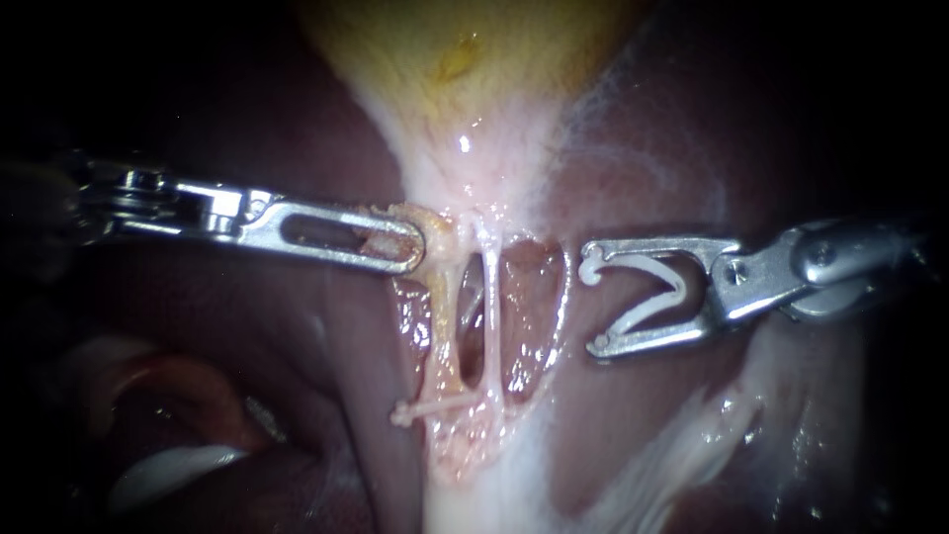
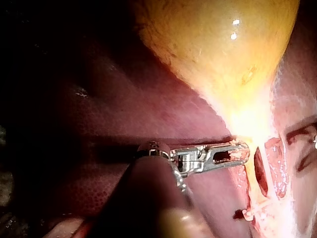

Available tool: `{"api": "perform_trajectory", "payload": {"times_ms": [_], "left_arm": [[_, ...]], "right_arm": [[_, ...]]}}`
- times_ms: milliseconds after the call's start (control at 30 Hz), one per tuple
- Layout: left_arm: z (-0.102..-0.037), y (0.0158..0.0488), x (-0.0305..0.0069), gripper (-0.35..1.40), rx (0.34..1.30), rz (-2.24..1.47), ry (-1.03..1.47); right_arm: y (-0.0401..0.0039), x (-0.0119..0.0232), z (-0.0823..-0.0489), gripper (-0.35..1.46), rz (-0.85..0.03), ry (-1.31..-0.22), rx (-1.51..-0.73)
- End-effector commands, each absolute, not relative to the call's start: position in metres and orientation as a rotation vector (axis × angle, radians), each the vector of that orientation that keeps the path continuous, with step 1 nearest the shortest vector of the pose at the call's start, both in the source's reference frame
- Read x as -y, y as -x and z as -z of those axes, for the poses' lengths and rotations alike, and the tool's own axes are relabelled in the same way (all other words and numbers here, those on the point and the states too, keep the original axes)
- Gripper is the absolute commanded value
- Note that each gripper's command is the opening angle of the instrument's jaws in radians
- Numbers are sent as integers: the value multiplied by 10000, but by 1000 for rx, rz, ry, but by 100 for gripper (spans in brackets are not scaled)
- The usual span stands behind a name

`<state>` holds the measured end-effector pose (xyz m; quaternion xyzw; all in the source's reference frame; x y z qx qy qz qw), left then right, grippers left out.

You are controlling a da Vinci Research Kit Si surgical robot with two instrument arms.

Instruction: Clipping second clip left tube

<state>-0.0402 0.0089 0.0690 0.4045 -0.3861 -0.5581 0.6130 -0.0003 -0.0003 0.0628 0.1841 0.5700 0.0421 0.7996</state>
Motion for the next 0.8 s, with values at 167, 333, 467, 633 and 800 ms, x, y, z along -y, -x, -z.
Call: {"api": "perform_trajectory", "payload": {"times_ms": [167, 333, 467, 633, 800], "left_arm": [[-683, 396, -94, -35, 889, 1289, -936], [-658, 381, -107, -35, 884, 1304, -935], [-636, 371, -111, -35, 884, 1315, -936], [-621, 366, -107, -35, 885, 1317, -940], [-620, 362, -105, -35, 885, 1315, -942]], "right_arm": [[2, 3, -628, 50, -91, -395, -1222], [1, 2, -628, 50, -91, -394, -1222], [1, 2, -628, 50, -92, -394, -1222], [0, 2, -628, 50, -92, -394, -1222], [-2, 2, -628, 50, -93, -393, -1222]]}}
